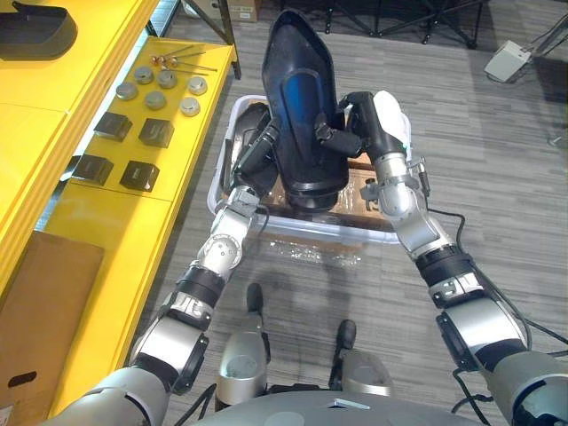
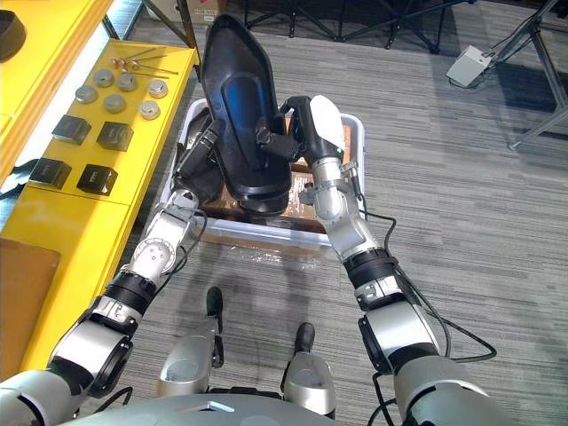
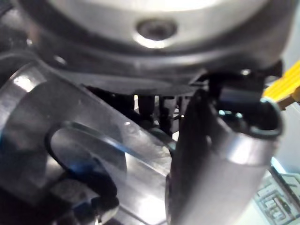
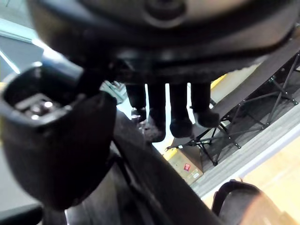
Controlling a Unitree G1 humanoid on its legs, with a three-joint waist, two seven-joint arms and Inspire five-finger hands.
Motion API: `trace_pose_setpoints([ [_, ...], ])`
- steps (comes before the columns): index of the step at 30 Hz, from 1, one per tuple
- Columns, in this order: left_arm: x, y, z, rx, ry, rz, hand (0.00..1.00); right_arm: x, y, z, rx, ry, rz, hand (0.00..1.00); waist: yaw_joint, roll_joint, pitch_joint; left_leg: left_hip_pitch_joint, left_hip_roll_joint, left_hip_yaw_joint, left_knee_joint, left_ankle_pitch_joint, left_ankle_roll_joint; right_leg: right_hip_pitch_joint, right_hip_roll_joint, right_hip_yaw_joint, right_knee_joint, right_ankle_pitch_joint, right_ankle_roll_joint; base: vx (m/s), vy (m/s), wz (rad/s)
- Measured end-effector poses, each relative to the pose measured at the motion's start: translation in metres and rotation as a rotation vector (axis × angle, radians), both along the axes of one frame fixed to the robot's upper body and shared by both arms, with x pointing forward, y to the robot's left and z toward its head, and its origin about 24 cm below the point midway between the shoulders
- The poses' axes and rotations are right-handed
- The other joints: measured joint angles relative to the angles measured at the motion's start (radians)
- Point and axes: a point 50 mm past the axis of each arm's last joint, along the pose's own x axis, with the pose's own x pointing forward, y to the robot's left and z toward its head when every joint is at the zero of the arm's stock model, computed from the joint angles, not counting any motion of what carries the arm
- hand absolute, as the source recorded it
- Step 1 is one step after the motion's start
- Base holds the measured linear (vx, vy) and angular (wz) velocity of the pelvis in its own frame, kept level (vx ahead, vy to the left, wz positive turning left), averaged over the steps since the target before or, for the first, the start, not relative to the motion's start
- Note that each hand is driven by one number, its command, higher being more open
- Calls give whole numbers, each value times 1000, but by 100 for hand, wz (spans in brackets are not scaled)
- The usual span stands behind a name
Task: Walk over and take three plastic housings, then place them on the shelf
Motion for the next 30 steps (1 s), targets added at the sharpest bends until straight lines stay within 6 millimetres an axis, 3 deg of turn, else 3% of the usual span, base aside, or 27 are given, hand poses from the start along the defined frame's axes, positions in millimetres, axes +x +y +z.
trace_pose_setpoints([
  [3,-1,7,-3,27,3,40,0,-8,16,-5,22,-8,73,0,-15,-1,-3,0,0,0,0,0,0,0,0,0,-1,0,0,-20,-20,0],
  [10,-3,6,-5,102,-5,26,0,-11,12,-18,33,33,60,0,-10,-26,-33,0,-1,1,0,-2,0,1,-1,2,-3,1,1,-13,-10,0],
  [19,-5,4,-9,195,-15,6,0,-17,5,-34,34,82,43,0,-18,-24,-106,2,0,7,0,-6,-2,1,-1,7,-10,1,2,0,0,-1],
  [20,-5,3,-9,198,-16,4,0,-17,4,-35,28,83,41,100,-18,-24,-114,3,0,7,0,-6,-2,1,-1,7,-10,1,2,0,0,0],
  [23,-6,2,-9,211,-21,3,0,-18,3,-35,21,84,39,100,-18,-23,-129,3,0,7,0,-8,-3,1,-1,7,-10,1,2,0,0,0],
  [30,-12,0,4,449,-115,51,0,-21,-2,-47,48,138,23,100,-13,-17,-152,5,0,6,0,-9,-3,2,-1,7,-11,1,2,0,0,0],
])
